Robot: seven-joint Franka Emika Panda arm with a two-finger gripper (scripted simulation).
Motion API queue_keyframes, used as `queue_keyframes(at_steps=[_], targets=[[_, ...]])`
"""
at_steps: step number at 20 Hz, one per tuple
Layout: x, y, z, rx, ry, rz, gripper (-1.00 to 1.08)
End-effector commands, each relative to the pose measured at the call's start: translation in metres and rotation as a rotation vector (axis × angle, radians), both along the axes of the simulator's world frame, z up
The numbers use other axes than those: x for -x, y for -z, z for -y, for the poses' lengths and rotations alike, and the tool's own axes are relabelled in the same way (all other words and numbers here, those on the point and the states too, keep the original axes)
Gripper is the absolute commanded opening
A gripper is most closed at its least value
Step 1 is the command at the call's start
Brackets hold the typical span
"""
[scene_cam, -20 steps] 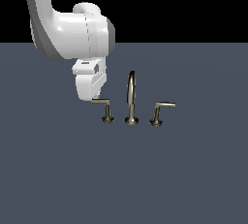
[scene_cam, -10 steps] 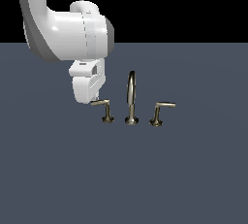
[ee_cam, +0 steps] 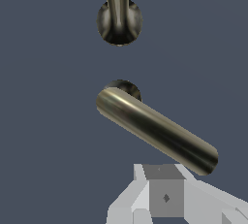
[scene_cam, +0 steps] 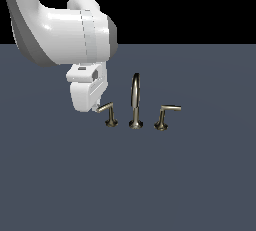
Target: Turn on the faucet by rotating a designated handle.
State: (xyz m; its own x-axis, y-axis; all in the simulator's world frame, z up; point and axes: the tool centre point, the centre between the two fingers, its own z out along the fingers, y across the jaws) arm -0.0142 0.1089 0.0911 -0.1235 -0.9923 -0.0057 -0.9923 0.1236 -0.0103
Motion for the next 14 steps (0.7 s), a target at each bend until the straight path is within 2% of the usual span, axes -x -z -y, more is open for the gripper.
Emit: queue_keyframes(at_steps=[1,14], targets=[[0.003,0.0,0.003,0.0,0.001,-0.001,-1.0],[0.035,0.0,0.036,0.004,-0.003,-0.011,-1.0]])
